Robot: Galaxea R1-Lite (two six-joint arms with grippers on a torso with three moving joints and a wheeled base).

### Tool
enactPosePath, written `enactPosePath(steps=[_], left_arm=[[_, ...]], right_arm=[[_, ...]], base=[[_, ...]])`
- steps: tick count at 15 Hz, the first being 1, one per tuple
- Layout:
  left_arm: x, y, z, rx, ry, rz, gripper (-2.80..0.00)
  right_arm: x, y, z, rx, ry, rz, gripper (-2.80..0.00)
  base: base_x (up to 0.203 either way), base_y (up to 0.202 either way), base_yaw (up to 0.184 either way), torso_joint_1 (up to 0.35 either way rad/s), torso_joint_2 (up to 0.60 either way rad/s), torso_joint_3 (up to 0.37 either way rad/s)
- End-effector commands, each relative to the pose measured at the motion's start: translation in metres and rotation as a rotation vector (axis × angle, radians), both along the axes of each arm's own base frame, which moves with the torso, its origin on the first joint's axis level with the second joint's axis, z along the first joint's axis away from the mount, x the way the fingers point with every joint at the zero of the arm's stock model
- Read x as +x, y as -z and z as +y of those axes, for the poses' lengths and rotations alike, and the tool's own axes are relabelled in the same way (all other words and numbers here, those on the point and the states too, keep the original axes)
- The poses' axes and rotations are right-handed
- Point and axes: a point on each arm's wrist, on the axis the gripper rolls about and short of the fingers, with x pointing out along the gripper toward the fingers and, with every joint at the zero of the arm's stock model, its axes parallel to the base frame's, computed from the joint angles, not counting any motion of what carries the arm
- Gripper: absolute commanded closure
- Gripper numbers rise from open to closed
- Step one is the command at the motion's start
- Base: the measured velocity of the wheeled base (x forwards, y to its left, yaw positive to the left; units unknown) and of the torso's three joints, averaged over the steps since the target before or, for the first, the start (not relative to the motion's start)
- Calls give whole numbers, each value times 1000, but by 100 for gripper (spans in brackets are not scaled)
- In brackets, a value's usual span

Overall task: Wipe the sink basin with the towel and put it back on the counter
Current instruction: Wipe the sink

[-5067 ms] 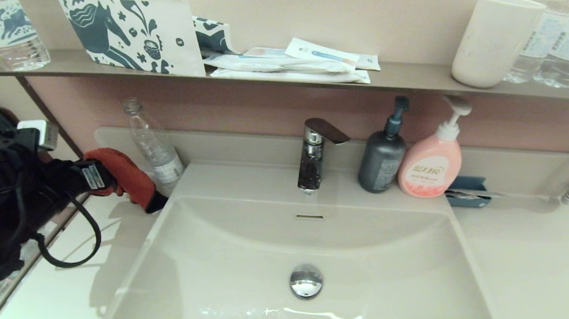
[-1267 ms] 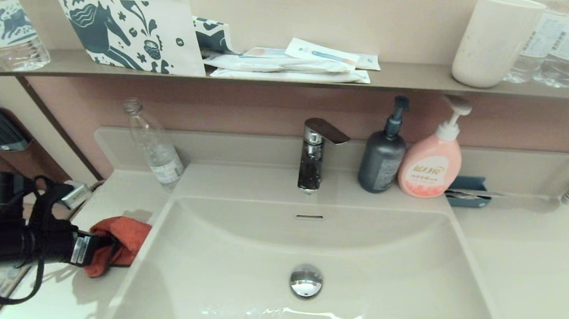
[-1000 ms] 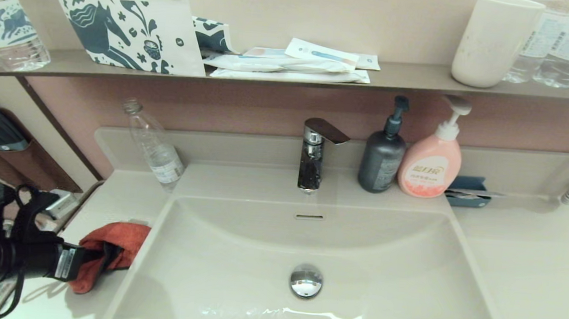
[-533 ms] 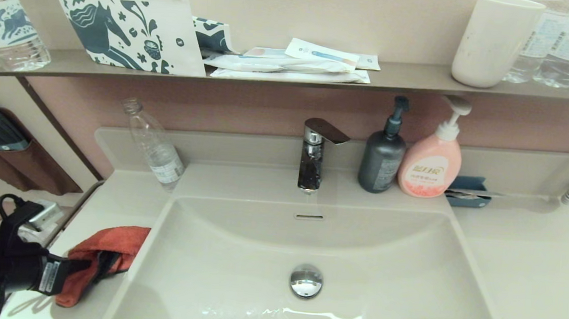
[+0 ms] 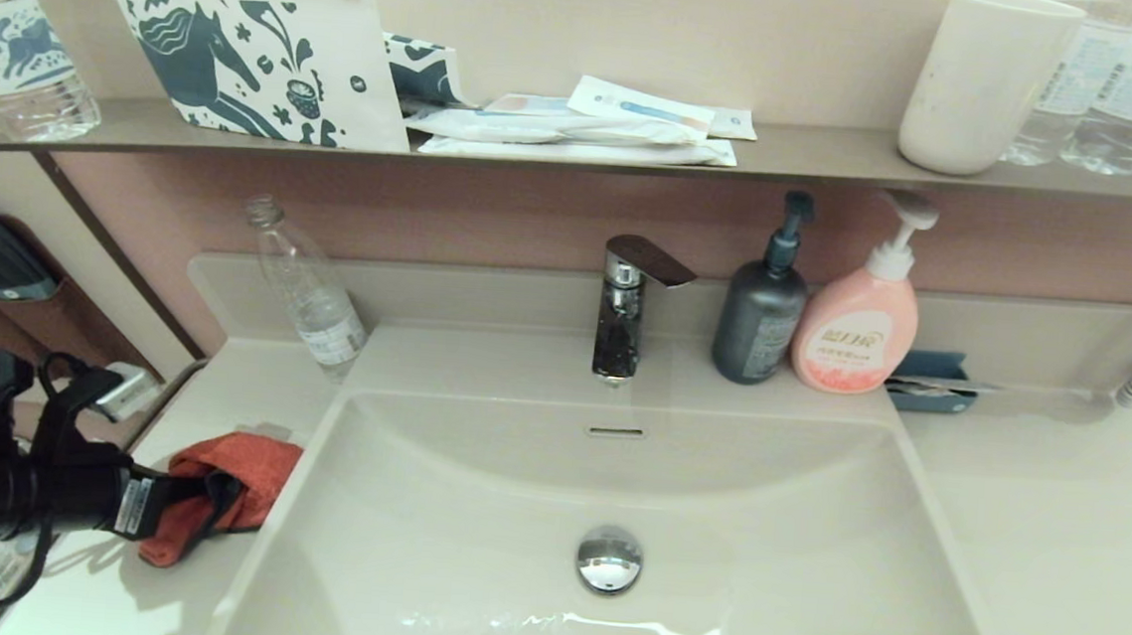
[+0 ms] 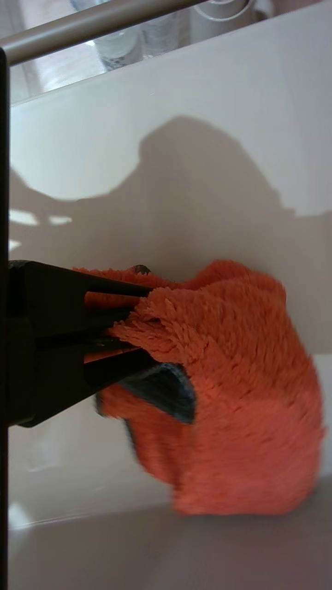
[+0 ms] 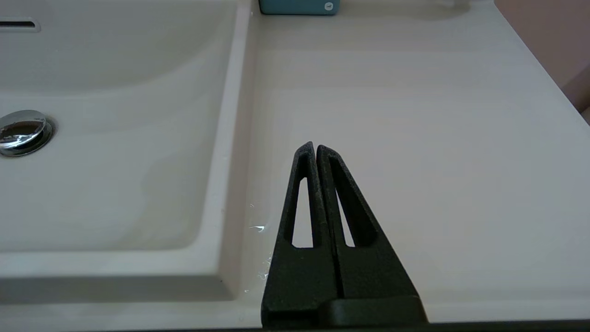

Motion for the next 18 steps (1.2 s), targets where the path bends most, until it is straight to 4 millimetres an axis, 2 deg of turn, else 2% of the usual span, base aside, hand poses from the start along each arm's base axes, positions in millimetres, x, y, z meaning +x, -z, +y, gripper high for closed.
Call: enactPosePath(steps=[1, 10, 15, 18], left_arm=[[19, 3, 1, -34, -9, -14, 0], [83, 0, -5, -108, -31, -146, 0], [121, -14, -10, -151, -40, -216, 0], [138, -15, -11, -140, -36, -240, 0]], right_arm=[[0, 0, 0, 0, 0, 1, 0], [0, 0, 0, 0, 0, 1, 0], [0, 0, 0, 0, 0, 1, 0], [0, 0, 0, 0, 0, 1, 0]], base=[[0, 0, 0, 0, 0, 0], [0, 0, 0, 0, 0, 0], [0, 0, 0, 0, 0, 0], [0, 0, 0, 0, 0, 0]])
